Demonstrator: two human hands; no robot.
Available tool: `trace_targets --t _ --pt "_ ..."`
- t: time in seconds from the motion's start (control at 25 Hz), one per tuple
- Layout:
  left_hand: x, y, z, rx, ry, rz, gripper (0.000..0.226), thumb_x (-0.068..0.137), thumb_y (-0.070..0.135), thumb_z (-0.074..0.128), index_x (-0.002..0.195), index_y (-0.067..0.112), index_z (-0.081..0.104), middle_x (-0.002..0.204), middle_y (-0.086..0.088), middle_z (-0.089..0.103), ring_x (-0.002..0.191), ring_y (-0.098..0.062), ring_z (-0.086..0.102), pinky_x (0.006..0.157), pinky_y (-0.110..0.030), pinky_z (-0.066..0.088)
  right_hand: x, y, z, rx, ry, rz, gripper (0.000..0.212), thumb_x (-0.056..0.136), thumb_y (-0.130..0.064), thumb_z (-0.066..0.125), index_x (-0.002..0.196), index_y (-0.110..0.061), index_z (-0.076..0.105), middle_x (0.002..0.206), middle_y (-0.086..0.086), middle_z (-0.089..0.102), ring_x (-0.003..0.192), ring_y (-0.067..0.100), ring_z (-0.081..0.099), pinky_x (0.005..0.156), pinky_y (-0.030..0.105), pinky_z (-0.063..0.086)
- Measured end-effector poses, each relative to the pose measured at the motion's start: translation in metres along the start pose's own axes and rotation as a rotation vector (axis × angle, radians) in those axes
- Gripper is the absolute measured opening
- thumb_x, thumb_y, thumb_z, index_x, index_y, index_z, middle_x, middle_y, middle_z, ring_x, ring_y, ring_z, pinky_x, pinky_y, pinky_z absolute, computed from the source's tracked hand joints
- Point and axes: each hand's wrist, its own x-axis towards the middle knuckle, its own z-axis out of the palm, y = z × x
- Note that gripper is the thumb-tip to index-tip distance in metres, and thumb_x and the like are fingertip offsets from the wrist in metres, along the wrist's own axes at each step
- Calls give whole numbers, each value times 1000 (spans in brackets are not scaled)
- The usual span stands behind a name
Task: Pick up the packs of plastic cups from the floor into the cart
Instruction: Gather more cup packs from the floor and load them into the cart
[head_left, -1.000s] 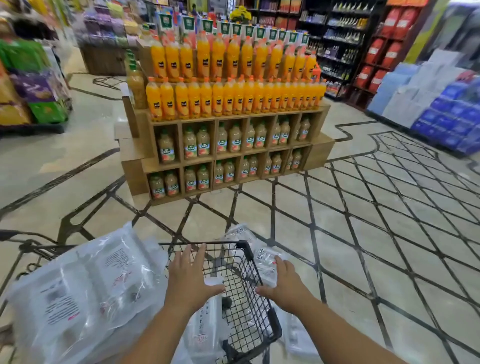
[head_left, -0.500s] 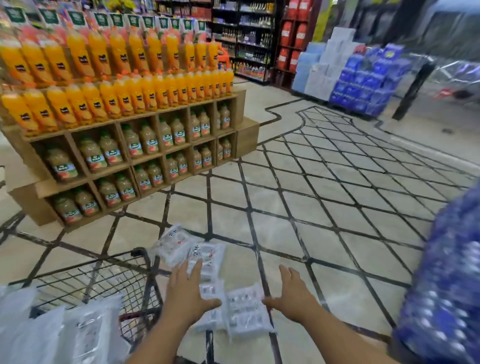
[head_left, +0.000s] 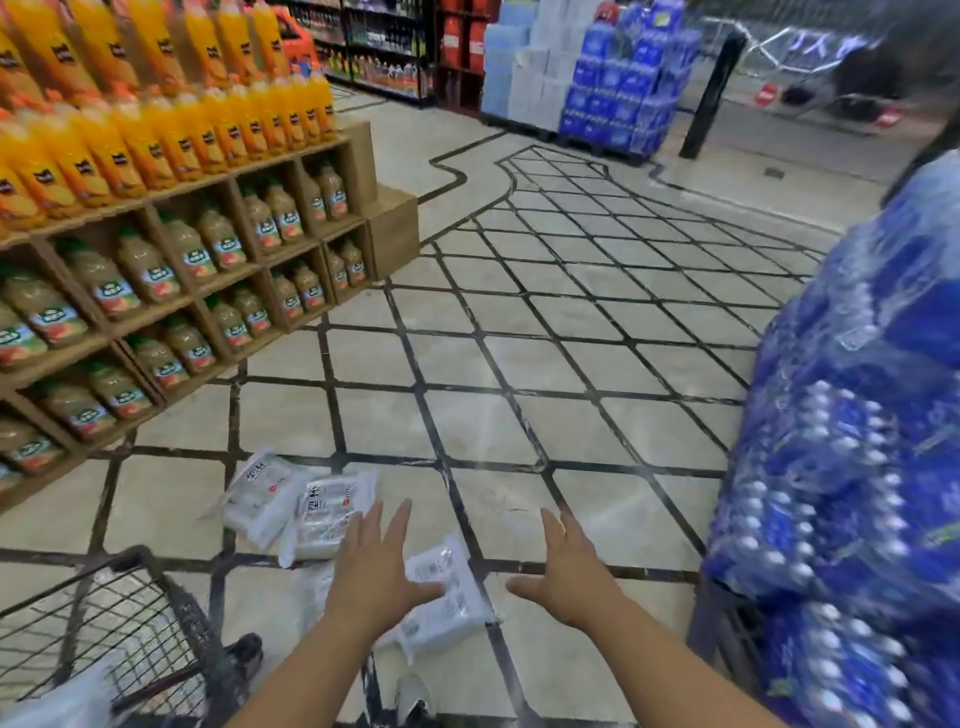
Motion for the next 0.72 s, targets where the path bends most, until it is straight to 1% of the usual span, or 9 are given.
trace_targets --t 0.16,0.24,0.36,0.52,0.64,0.72 --pt "58 29 -4 -10 -23 64 121 75 74 70 162 34 -4 170 -6 -6 156 -31 -7 125 -43 4 35 4 -25 -20 11 74 114 83 -68 67 163 -26 -3 170 4 -5 154 30 13 121 43 28" --pt "93 45 -12 -42 -9 109 122 73 72 73 162 33 0 170 -7 -2 156 -31 -4 125 -42 6 55 1 -46 -27 40 99 113 83 -67 67 163 -25 -2 170 4 -4 154 30 14 120 44 29" --pt "138 65 -30 -14 15 174 122 73 75 71 162 33 0 170 -6 -2 156 -31 -4 126 -43 8 85 -8 -73 -43 64 115 112 85 -64 67 163 -23 -1 169 7 -2 154 31 14 120 43 31" --pt "187 72 -60 19 31 223 122 74 75 71 162 33 -1 170 -6 -2 156 -33 -3 126 -45 9 127 -30 -89 -40 88 118 112 85 -64 67 163 -23 -1 169 8 -2 154 32 12 119 44 31" --pt "212 68 -77 13 52 224 121 75 73 71 163 33 -1 170 -7 -1 156 -33 -3 126 -45 11 152 -45 -95 -53 70 91 112 86 -64 67 163 -23 -2 169 8 -2 154 32 12 120 44 30" --pt "225 60 -82 -2 64 180 120 75 73 71 162 33 -1 170 -6 -1 156 -33 -3 125 -45 12 171 -53 -99 -66 40 74 111 86 -63 68 163 -23 -1 169 7 -2 154 31 12 120 43 29"
